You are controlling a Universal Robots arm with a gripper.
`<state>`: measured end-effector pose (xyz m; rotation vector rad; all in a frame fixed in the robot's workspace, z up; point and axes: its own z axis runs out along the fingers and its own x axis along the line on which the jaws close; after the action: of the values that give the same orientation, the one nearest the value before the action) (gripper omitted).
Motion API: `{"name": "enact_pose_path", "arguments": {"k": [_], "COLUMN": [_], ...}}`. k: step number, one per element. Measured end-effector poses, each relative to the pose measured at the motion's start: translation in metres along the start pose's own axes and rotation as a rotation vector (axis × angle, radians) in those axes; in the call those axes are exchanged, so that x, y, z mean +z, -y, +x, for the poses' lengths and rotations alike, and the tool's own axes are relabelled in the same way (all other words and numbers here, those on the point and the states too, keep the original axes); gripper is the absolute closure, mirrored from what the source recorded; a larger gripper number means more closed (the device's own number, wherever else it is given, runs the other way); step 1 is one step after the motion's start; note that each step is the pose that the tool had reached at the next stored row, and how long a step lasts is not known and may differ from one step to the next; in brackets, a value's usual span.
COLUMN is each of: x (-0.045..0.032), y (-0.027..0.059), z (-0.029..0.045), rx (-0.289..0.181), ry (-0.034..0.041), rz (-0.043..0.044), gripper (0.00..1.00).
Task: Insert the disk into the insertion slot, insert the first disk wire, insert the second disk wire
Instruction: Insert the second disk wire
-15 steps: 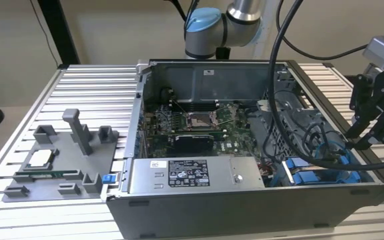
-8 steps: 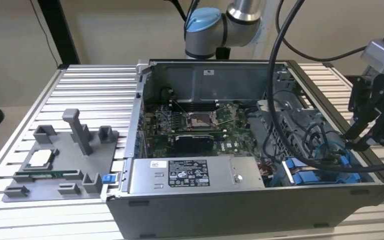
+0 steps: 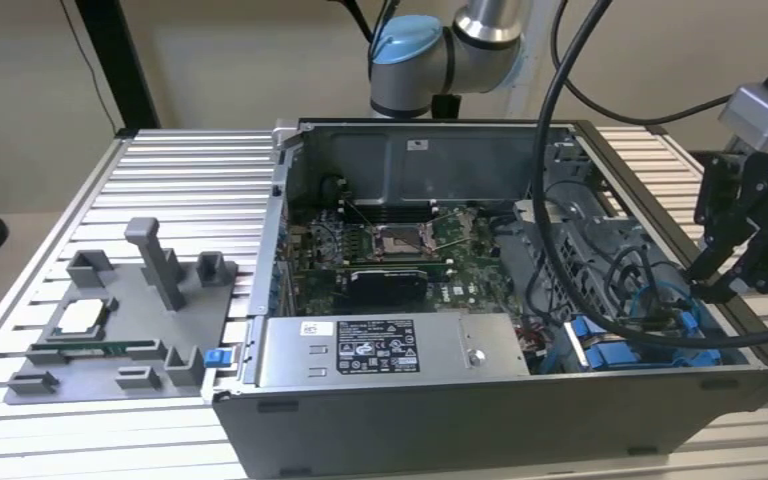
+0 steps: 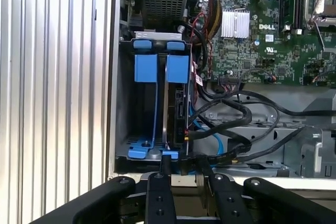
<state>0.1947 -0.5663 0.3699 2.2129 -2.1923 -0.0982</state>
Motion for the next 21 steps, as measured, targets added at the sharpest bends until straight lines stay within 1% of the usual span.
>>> {"name": "enact_pose_path", "arguments": {"k": [6,11,13,14,21], "x": [0.0009,0.0009,0.001,0.0011,0.0012], "y": [0.0,0.0,0.0,0.0001,0.0001], "z": [0.0,0.0,0.0,0.0,0.0], "rx": [0.0,0.0,-0.001,-0.001,0.0], "ry": [0.0019,0.0093,0.0107,0.011,0.0119], "rz": [0.0,0.0,0.0001,0.0001,0.0001], "gripper": [0.0,0.0,0.0,1.0,1.0]}}
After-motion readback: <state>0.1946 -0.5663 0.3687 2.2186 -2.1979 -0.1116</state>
